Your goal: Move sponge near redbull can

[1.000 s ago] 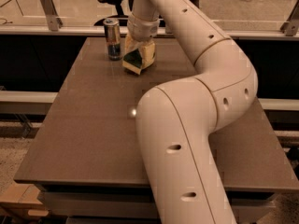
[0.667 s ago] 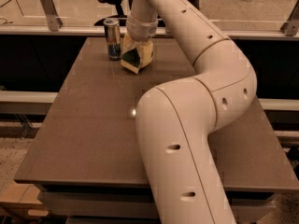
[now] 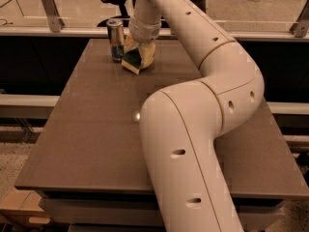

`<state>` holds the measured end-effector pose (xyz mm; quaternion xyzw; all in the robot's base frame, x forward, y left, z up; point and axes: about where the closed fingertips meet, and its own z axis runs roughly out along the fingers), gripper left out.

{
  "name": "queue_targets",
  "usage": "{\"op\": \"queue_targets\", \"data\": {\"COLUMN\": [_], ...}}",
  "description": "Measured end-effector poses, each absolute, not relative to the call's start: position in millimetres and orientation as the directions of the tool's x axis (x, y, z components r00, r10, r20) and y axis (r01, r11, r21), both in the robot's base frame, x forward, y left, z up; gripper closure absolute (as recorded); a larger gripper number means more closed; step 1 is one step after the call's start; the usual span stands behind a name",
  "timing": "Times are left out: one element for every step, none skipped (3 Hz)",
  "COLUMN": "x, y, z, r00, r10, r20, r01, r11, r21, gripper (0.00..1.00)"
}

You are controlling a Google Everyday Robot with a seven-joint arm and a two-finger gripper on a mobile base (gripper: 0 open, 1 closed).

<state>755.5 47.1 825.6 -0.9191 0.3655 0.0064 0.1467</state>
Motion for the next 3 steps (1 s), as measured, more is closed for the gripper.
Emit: {"op": "queue_targets", "data": {"x": [758.9, 759.2, 759.3], "y": [50.0, 50.3, 50.3], "z": [823.1, 824.9, 824.9], "r00": [0.733, 0.733, 0.733], "r10": [-0.670, -0.670, -0.670], "r20": [-0.117, -0.117, -0.117], "r01": [-0.673, -0.673, -0.672], "r11": [-0.687, -0.687, -0.687], "r21": [-0.274, -0.275, -0.275], "gripper": [0.13, 0.00, 0.00]}}
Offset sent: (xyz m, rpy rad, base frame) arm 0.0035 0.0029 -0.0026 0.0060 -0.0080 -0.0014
